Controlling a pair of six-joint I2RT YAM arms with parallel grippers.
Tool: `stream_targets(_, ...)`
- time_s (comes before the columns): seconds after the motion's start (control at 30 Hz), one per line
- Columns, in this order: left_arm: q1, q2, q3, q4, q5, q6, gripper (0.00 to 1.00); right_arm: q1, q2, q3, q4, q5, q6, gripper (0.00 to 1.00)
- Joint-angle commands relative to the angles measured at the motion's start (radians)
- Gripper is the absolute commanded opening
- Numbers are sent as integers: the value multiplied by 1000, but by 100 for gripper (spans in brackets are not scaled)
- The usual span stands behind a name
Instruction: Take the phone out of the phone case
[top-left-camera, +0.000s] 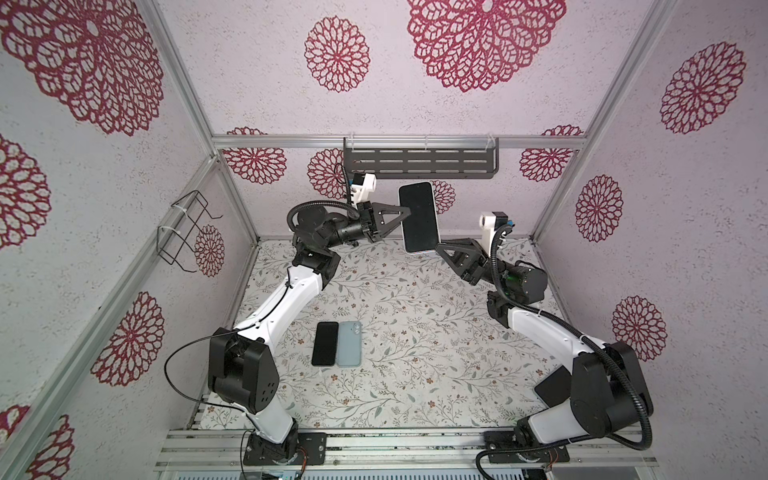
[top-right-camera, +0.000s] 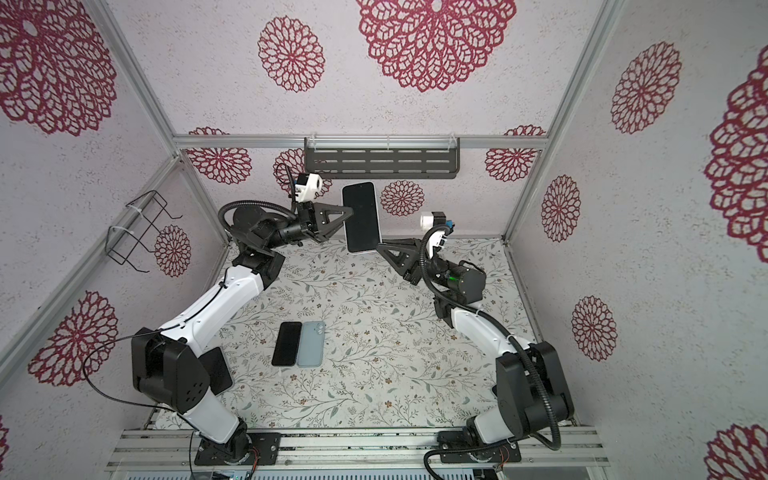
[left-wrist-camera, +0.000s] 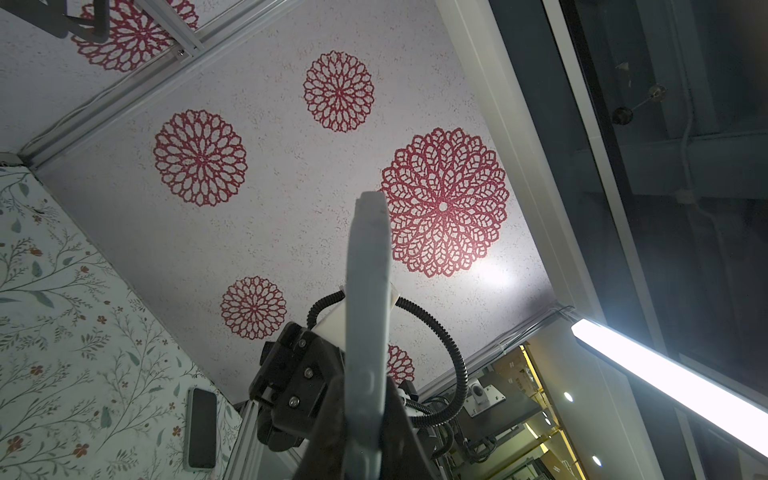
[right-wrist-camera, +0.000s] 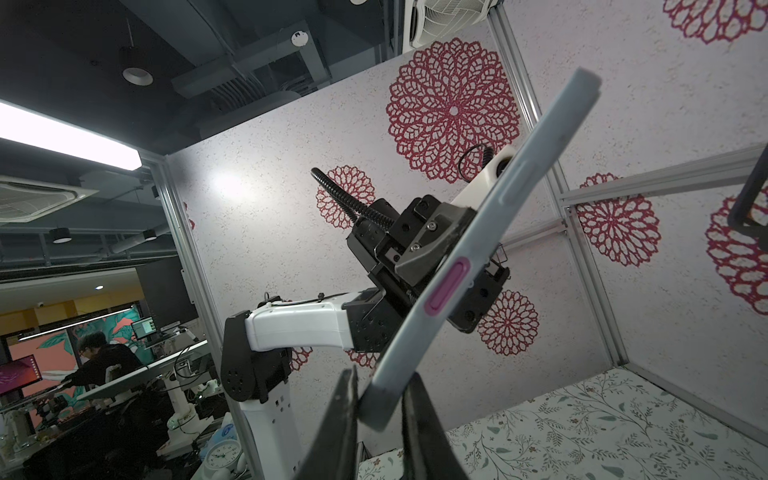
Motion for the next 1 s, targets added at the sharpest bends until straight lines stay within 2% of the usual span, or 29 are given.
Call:
stream_targets(0.0,-6,0,15,-107,-33,5,0,31,-47,64,172,-19,-104,15)
stream_targets(0.33,-29,43,-11,-166,-85,-5,0,66,-35,141,172,-52,-153,14)
stream_targets(0.47,-49,68,-16,-100,-88,-64,0,74,-31,162,171,-54,-170,14)
stream_targets(0.97,-98,137,-11,-72,-91,-93,0,101,9,246,172,-55,-179,18)
